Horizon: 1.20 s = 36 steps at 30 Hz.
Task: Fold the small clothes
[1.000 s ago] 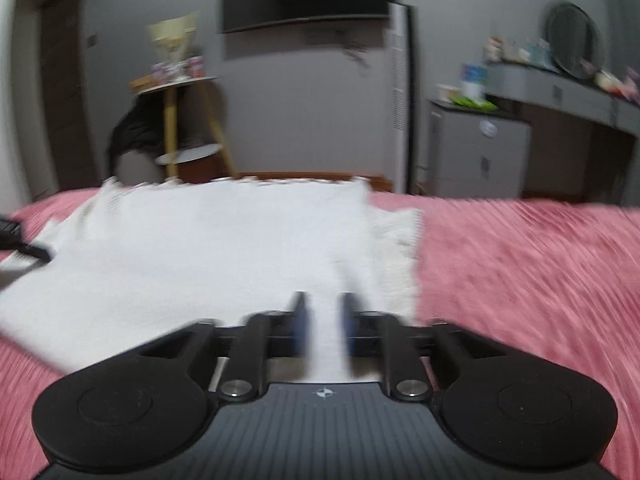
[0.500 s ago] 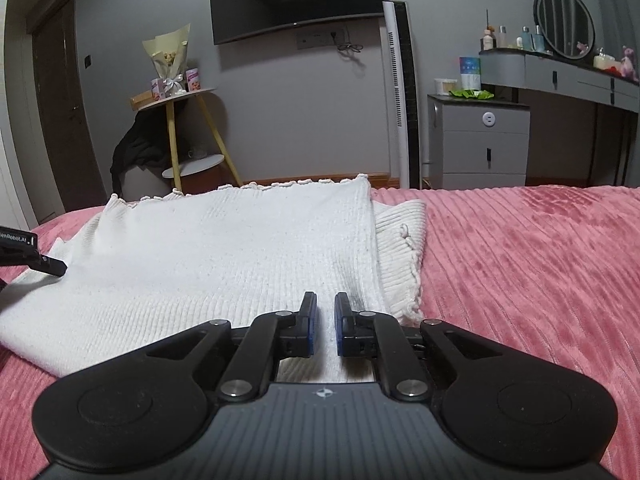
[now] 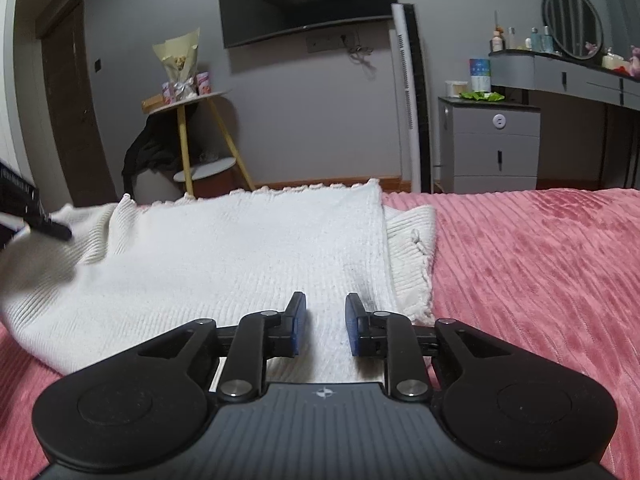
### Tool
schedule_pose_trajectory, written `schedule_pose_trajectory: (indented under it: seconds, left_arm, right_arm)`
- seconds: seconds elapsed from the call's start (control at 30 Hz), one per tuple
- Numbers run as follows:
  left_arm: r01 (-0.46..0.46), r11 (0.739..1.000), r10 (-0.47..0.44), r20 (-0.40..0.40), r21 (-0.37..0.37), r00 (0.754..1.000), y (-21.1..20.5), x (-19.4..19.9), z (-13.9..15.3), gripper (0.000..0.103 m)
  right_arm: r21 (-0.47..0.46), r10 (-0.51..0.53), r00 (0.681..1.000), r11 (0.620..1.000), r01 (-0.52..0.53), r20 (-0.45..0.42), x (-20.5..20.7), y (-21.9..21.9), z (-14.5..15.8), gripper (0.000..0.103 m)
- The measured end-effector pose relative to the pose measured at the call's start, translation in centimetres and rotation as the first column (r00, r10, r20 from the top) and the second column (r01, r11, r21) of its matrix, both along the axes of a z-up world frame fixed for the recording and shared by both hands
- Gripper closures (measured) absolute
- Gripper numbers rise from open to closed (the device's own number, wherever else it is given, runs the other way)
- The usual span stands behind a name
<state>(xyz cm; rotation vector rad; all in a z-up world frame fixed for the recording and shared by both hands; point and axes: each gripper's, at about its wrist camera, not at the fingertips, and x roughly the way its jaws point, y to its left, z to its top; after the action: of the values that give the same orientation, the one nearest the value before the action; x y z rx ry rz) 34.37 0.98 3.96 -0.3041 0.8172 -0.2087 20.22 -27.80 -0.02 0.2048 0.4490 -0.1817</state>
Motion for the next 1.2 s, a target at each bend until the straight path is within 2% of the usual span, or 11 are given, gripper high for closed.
schedule_pose_trajectory:
  seconds: [0.17,0.3,0.37,0.43,0.5,0.63,0.77,0.9,1.0,1.03,1.2]
  left_arm:
    - [0.098,0.994,-0.1,0.031,0.049,0.995,-6.5,-1.7,-0.2,0.079]
    - [0.183,0.983,-0.183,-0.073,-0.005,0.98,-9.1,-2.2,-3.0,0.07]
    - [0.199,0.979,-0.198,-0.024,0.045,0.98,-9.3,-3.8,-2.4,0.068]
    - [0.204,0.977,-0.207,0.051,0.065,0.977,-8.6,-6.1,-1.0,0.051]
    - [0.158,0.986,-0.163,0.105,0.057,0.981,-6.8,-8.0,0.1,0.042]
    - [-0.049,0.994,0.033,0.169,0.096,0.985,-2.8,-10.0,0.2,0.041]
    - [-0.203,0.974,0.195,0.083,0.099,0.977,0.2,-8.9,-3.5,0.044]
    - [-0.184,0.982,0.185,-0.016,0.039,0.983,0.2,-8.1,-7.2,0.047]
    - [-0.134,0.988,0.133,0.017,0.081,0.991,-0.6,-8.3,-8.5,0.045]
    - [-0.122,0.988,0.12,0.033,0.094,0.992,-0.5,-8.4,-8.6,0.041]
    - [-0.15,0.988,0.15,0.01,-0.044,0.989,1.6,-8.5,-9.4,0.037]
  right_arm:
    - [0.013,-0.009,1.0,1.0,0.009,0.011,-0.2,-0.3,0.2,0.083]
    - [0.033,0.001,1.0,0.999,-0.001,0.013,-0.2,-0.6,0.1,0.083]
    - [0.041,0.007,1.0,0.999,-0.008,0.012,-0.3,-0.7,0.0,0.083]
    - [0.053,0.011,1.0,0.999,-0.012,0.013,-0.2,-1.0,0.1,0.083]
    - [0.071,0.01,1.0,0.997,-0.011,0.015,-0.1,-1.3,0.1,0.083]
    - [0.095,0.002,1.0,0.996,-0.003,0.018,-0.1,-1.4,0.3,0.083]
    - [0.112,-0.001,0.999,0.994,-0.003,0.033,-0.4,-1.1,0.9,0.083]
    - [0.11,0.033,0.999,0.993,-0.038,0.041,-0.8,-0.3,2.0,0.083]
    - [0.175,0.095,0.995,0.98,-0.093,-0.002,-0.5,0.0,2.5,0.081]
    - [0.214,0.115,0.993,0.971,-0.11,-0.013,-0.2,-0.1,2.6,0.076]
    - [0.377,0.216,0.975,0.908,-0.183,-0.048,2.8,1.1,3.4,0.063]
